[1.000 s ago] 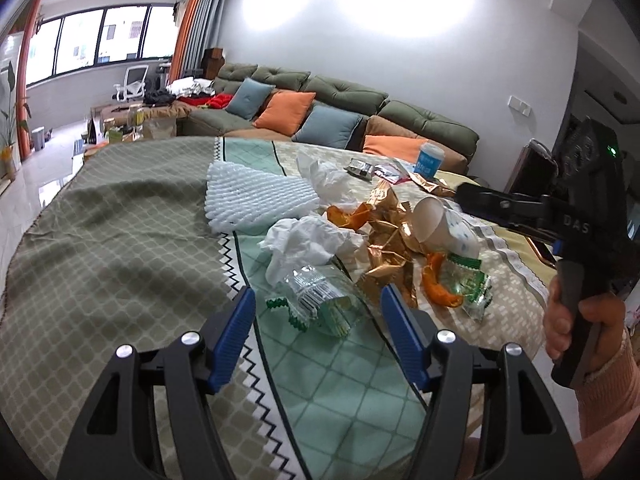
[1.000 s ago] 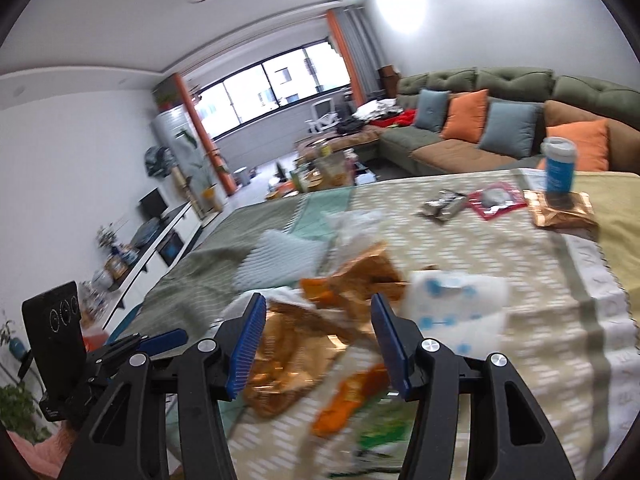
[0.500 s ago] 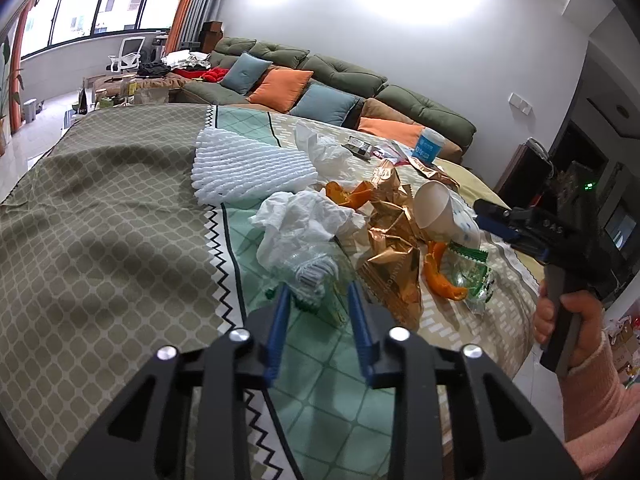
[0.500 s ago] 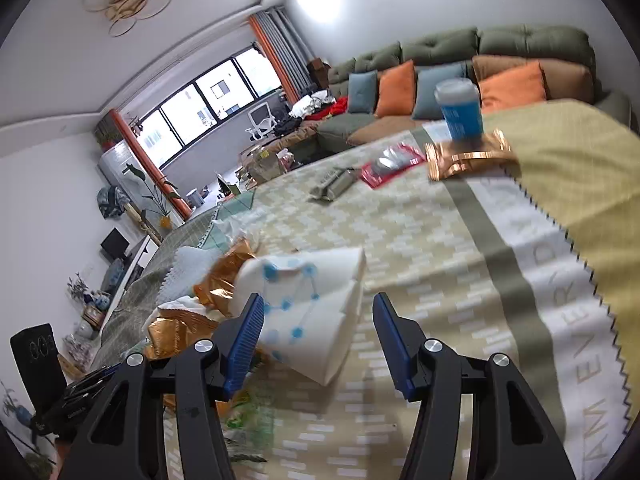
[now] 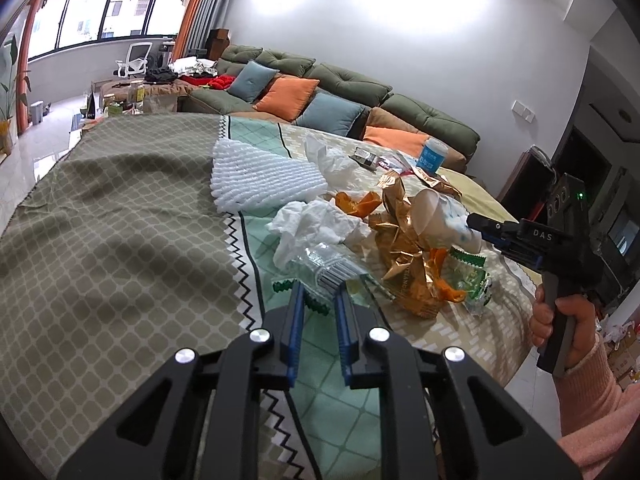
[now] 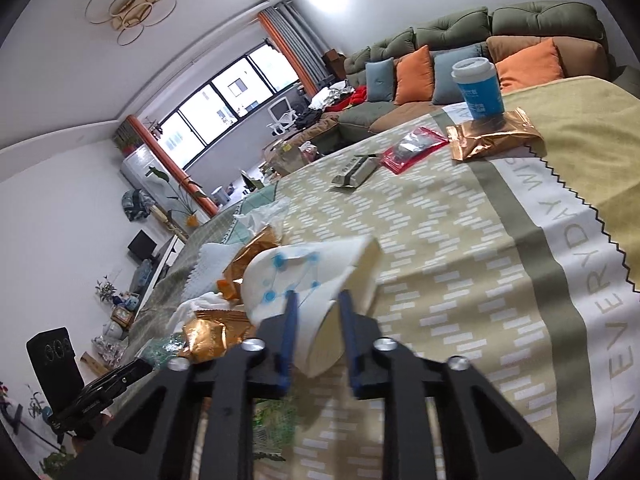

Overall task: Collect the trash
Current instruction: 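Grasp the plastic bottle with the left tool while the right tool grasps a cup, then carry the bottle and cup to the teal bin and release them, then grasp the white tissue with the left tool while the right tool grasps a gold wrapper, then carry the tissue and gold wrapper over the teal bin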

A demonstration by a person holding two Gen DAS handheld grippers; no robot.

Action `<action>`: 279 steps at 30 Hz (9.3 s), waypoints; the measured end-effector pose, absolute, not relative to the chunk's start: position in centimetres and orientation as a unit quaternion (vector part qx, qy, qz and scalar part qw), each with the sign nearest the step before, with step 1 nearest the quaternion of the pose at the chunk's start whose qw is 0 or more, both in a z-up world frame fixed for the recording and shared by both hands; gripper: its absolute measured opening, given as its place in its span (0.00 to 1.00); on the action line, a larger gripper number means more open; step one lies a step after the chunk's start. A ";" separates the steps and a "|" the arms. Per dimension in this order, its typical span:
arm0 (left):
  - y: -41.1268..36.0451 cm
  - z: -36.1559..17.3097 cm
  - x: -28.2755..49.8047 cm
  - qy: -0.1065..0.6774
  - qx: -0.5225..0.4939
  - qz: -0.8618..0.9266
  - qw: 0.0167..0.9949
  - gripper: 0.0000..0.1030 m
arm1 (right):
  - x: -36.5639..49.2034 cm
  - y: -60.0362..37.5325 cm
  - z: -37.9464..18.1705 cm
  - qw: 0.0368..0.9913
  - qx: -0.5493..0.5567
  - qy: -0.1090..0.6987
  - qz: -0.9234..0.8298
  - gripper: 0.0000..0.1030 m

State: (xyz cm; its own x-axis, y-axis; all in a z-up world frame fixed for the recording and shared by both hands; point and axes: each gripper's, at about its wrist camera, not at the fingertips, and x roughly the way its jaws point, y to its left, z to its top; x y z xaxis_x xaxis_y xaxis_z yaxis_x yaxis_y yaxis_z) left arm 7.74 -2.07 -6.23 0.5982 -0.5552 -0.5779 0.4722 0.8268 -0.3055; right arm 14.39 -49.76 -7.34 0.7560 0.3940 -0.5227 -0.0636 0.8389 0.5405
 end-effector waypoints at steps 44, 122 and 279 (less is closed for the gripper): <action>12.5 -1.9 2.8 0.259 -0.130 -0.135 0.947 0.15 | 16.8 -30.0 -0.8 0.867 0.151 0.287 0.379 0.03; 15.3 -4.0 3.0 0.249 -0.093 -0.052 0.963 0.91 | 17.5 -18.8 -2.6 0.852 0.045 0.325 0.407 0.58; 27.9 -6.9 3.0 0.353 -0.159 0.120 0.914 0.09 | 20.5 -2.3 -5.8 0.724 -0.011 0.403 0.560 0.24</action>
State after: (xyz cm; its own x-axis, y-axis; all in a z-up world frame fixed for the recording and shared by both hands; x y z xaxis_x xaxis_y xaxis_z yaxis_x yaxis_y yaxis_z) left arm 3.03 27.91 -6.86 0.7218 0.1070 -0.6838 -0.3322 0.9203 -0.2067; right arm 20.52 -2.25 -5.83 0.0493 0.8015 -0.5960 -0.8199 0.3733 0.4341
